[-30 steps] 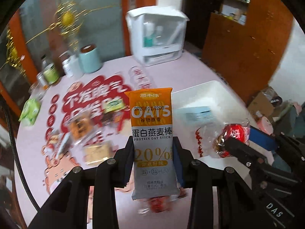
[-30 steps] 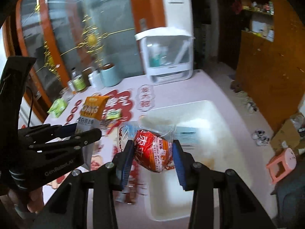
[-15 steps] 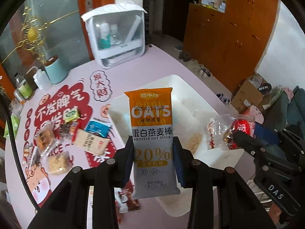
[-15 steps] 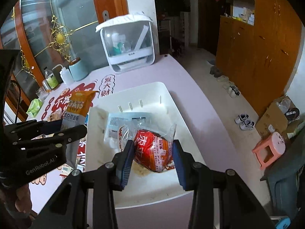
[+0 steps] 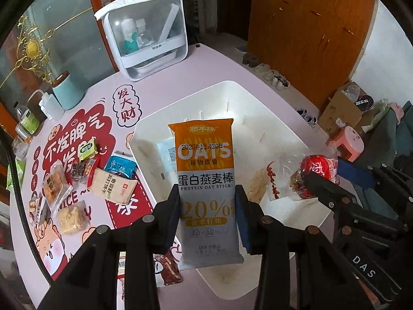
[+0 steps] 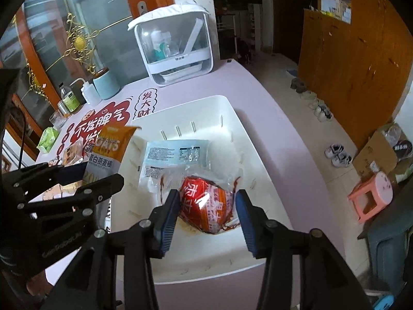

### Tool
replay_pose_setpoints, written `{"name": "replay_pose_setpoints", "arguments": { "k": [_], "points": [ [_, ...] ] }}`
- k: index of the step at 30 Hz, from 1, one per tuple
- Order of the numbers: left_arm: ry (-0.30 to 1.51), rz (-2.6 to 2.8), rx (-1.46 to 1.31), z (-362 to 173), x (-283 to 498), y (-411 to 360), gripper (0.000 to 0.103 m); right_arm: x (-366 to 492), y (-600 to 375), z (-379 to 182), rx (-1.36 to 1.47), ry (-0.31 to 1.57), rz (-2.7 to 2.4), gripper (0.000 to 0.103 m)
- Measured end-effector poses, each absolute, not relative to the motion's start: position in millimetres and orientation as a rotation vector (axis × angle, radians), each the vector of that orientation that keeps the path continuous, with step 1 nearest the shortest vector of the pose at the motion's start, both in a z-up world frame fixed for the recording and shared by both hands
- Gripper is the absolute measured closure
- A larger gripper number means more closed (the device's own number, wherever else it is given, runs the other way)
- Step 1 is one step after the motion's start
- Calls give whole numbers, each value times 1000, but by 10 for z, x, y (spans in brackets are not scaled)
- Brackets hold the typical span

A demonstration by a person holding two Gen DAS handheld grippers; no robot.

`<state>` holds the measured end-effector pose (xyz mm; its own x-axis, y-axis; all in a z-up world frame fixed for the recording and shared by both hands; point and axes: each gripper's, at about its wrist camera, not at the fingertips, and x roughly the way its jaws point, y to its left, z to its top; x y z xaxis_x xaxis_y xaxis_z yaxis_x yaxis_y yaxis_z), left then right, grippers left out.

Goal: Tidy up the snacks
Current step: 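Carry the sausage and OATS bar into the white tray and release, then grasp the red sausage pack with the right tool while the left grasps the crumbly cake pack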

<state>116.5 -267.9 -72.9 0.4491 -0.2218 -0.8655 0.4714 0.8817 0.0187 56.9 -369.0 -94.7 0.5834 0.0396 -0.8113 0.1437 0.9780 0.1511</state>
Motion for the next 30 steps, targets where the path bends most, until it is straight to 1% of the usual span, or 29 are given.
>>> {"name": "replay_pose_setpoints", "arguments": {
  "k": [2,3,4,5,6,7,15,30],
  "points": [
    [1020,-434,272,-728,1165,-2673,62,586,-3718,-958,220,946,-69,56],
    [1016,-434,273,-721,1158,-2670,56,589,-3729,-961,221,947,-82,55],
    [1013,-432,277,-719,1156,-2665,42,592,-3735,-964,222,947,-86,55],
    [1005,-424,282,-710,1151,-2657,34,597,-3739,-968,227,949,-88,55],
    [990,-407,286,-699,1141,-2641,25,601,-3741,-974,232,951,-88,55],
    [976,-405,290,-685,1133,-2624,22,607,-3739,-979,237,954,-89,55],
    [998,-417,302,-678,1109,-2557,21,605,-3666,-933,240,954,-86,54],
    [968,-402,298,-466,996,-2240,20,527,-3378,-777,247,932,-79,54]
  ]
}}
